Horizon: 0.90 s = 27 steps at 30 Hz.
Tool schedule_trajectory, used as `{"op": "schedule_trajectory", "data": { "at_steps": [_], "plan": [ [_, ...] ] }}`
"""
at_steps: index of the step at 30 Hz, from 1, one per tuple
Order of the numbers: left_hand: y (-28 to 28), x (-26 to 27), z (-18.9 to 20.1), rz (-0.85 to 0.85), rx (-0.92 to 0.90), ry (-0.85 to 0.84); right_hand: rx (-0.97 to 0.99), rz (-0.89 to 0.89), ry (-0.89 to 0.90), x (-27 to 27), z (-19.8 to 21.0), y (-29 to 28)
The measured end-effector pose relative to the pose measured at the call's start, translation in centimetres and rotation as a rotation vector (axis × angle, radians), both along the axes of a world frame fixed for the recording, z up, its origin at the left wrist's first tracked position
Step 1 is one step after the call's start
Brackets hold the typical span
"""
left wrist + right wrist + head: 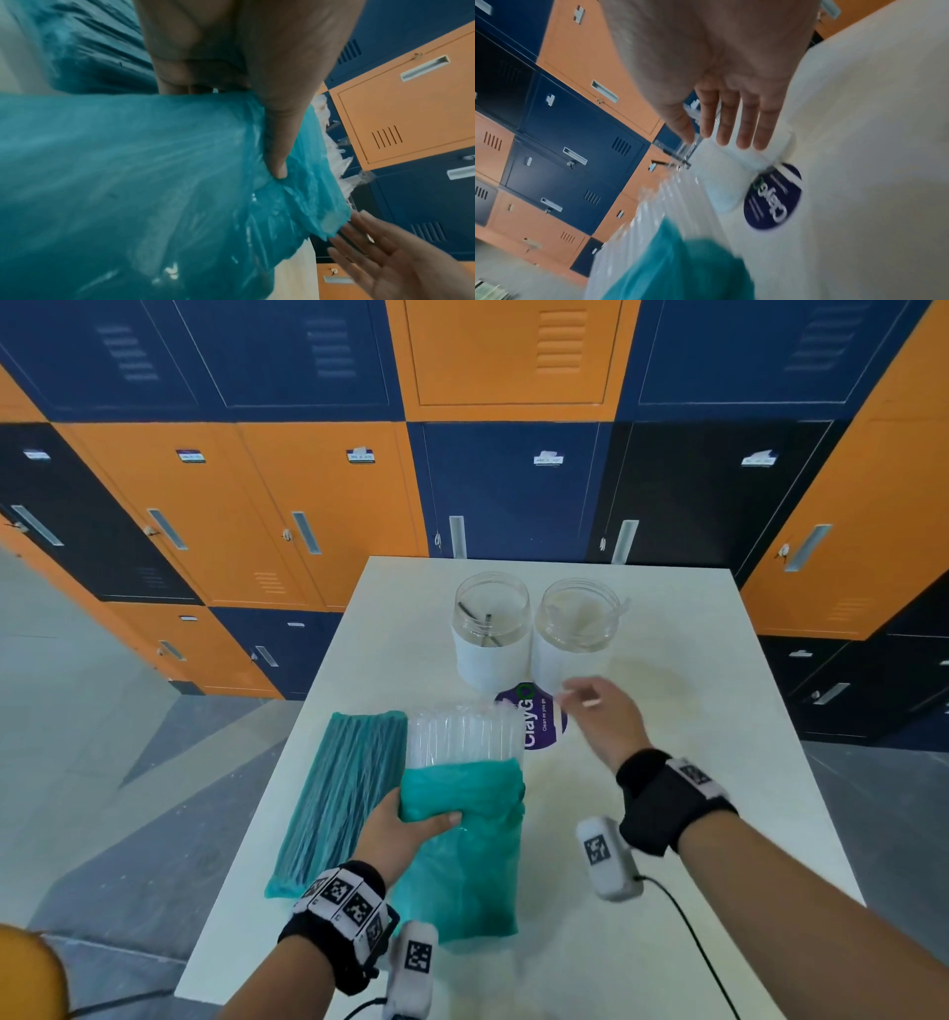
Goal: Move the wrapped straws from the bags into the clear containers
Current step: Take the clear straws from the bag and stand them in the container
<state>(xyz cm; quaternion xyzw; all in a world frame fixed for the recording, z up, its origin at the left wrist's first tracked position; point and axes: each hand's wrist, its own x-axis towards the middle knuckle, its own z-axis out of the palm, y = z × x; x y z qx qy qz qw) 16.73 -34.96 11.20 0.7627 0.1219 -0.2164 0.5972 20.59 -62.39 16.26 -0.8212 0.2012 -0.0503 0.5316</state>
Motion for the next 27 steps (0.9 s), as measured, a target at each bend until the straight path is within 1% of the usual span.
{"op": "schedule_trajectory", "data": {
  "at_steps": [2, 3, 4, 8, 10, 12, 15, 21, 27],
  "plan": [
    [-0.1, 0.2, -0.1, 0.013, -0.031, 0.001, -0.199, -0.056, -0.091, 2.4, 1.0, -1.6],
    [-0.2, 0.3, 0.0, 0.021, -0.048, -0.001, -0.268, -0.060, -0.109, 3.5, 1.4, -2.2],
    [-0.3, 0.3, 0.1, 0.028, -0.061, 0.002, -0.309, -0.053, -0.095, 4.4, 1.8, -2.8],
    [-0.6, 0.3, 0.5, 0.039, -0.103, 0.002, -0.484, 0.013, 0.092, 6.7, 1.5, -4.1],
    [-0.6, 0.3, 0.6, 0.049, -0.121, -0.002, -0.539, 0.021, 0.119, 6.9, 1.1, -4.2],
    [-0.5, 0.2, 0.7, 0.066, -0.146, -0.006, -0.546, 0.018, 0.107, 6.6, 0.8, -4.3],
    [-0.3, 0.0, 1.1, 0.088, -0.192, -0.024, -0.521, 0.006, 0.036, 4.9, 0.4, -4.0],
    [-0.2, -0.2, 2.0, 0.042, -0.245, -0.049, -0.413, -0.047, -0.116, -3.5, -0.9, -2.5],
    [-0.3, -0.6, 2.3, -0.025, -0.217, -0.052, -0.288, -0.064, -0.267, -10.8, -2.2, -1.3]
  ]
}}
